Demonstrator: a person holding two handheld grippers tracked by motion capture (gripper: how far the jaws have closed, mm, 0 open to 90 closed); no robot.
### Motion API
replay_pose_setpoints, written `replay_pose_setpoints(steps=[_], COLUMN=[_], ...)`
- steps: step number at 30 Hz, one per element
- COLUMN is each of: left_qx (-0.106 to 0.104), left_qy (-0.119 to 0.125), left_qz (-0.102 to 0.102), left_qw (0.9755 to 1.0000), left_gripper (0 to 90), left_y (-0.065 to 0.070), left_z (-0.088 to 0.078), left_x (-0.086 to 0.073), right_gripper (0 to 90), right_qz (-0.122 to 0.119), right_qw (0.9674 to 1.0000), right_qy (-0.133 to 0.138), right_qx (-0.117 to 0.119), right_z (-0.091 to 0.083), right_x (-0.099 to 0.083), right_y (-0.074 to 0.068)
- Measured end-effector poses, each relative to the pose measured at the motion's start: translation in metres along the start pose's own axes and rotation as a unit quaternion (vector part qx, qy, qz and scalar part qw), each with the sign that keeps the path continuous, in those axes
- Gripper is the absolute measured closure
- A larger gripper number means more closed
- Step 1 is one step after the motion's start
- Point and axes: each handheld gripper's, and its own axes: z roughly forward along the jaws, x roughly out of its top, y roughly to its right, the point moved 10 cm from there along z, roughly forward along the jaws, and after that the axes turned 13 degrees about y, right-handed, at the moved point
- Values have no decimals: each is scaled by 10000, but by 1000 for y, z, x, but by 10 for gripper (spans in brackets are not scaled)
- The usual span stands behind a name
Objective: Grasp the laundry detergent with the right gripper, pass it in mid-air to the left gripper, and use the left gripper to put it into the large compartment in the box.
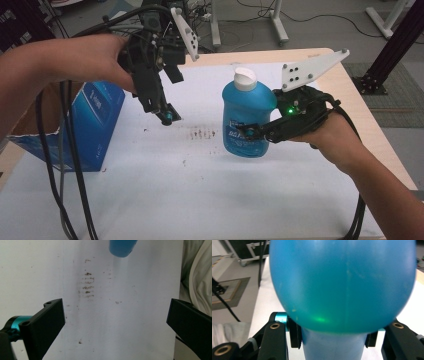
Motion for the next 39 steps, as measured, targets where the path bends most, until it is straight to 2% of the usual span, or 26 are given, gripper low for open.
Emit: replay_pose_setpoints(steps=[13, 21, 32, 39], left_qx=[-177, -291, -313, -328], left_qy=[-5, -59, -39, -25], left_qz=[131, 191, 260, 302], left_qw=[9998, 9994, 9992, 9990], left_gripper=[17, 17, 17, 17], left_y=[14, 19, 20, 20], left_z=[-2, 1, 5, 7], left_x=[11, 16, 22, 24], right_gripper=[460, 461, 462, 462], right_qz=[-199, -262, -282, -341], right_qw=[9986, 9969, 9962, 9957], right_qy=[-122, -267, -337, -359], right_qx=[466, 689, 750, 778], right_z=[19, 33, 48, 57], right_x=[11, 9, 8, 13], right_y=[-7, -12, -14, -15])
